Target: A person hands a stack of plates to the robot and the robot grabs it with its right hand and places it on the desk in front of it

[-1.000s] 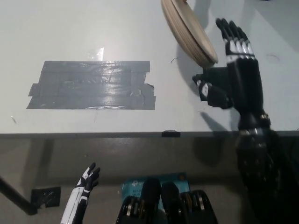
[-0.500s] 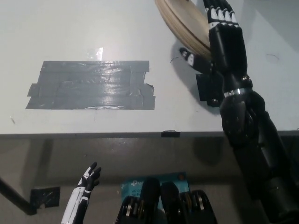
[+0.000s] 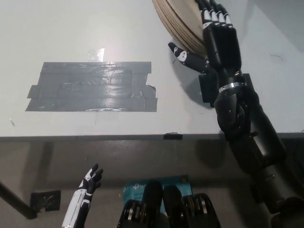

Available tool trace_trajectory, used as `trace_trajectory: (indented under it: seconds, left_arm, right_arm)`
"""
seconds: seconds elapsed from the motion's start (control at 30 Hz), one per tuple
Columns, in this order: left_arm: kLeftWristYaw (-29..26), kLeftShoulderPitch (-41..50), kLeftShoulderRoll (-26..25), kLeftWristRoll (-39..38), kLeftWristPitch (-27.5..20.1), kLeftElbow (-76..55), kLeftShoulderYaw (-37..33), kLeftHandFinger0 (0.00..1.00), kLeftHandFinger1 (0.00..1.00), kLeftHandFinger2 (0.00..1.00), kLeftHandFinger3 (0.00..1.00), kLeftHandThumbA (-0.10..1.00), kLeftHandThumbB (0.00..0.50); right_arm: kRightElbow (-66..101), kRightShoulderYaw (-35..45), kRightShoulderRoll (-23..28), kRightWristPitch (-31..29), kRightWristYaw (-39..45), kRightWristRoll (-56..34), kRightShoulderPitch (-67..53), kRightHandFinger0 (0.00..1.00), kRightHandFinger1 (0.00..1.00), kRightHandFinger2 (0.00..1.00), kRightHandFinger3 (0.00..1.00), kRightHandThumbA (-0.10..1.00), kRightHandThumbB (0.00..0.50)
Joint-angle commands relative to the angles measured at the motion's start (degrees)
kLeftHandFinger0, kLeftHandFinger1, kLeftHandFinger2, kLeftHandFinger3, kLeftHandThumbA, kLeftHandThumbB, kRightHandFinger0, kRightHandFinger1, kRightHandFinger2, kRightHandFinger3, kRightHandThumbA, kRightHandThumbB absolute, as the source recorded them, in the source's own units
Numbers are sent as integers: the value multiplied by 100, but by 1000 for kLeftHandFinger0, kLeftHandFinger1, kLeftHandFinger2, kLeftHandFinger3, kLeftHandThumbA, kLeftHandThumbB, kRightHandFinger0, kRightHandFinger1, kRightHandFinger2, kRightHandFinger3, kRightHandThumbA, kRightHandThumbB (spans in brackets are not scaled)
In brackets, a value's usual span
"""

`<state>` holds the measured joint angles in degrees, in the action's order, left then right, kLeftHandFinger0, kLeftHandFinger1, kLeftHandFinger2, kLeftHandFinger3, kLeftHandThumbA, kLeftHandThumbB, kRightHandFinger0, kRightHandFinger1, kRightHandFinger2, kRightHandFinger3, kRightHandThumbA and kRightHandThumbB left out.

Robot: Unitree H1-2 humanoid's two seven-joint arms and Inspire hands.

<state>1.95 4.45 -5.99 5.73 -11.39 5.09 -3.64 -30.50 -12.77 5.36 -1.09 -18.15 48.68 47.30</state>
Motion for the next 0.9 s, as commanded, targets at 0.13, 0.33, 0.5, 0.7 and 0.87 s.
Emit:
trace_trajectory:
  seconds: [0.13, 0.33, 0.5, 0.7, 0.87]
  left_arm:
    - [76, -84, -91, 29, -151, -206, -16, 1000, 1000, 1000, 1000, 1000, 186]
    - [57, -108, -103, 71, -130, -209, -8, 1000, 1000, 1000, 1000, 1000, 186]
    - [60, -110, -97, 31, -194, -167, -1, 1000, 1000, 1000, 1000, 1000, 181]
    - [67, -69, -96, 55, -84, -214, -11, 1000, 1000, 1000, 1000, 1000, 191]
    - [80, -73, -96, 37, -109, -201, -18, 1000, 1000, 1000, 1000, 1000, 189]
  right_arm:
    - [-363, -280, 87, 31, -213, 32, 555, 1000, 1000, 1000, 1000, 711, 500]
    - [261, -274, 130, -353, 598, -704, 420, 1000, 1000, 1000, 1000, 877, 500]
    - [574, -378, 211, -360, 982, -822, 459, 1000, 1000, 1000, 1000, 899, 500]
    - [306, -461, 150, -207, 559, -507, 564, 1000, 1000, 1000, 1000, 777, 500]
    - [-677, -581, 33, 174, -1146, 212, 777, 307, 409, 601, 623, 50, 334]
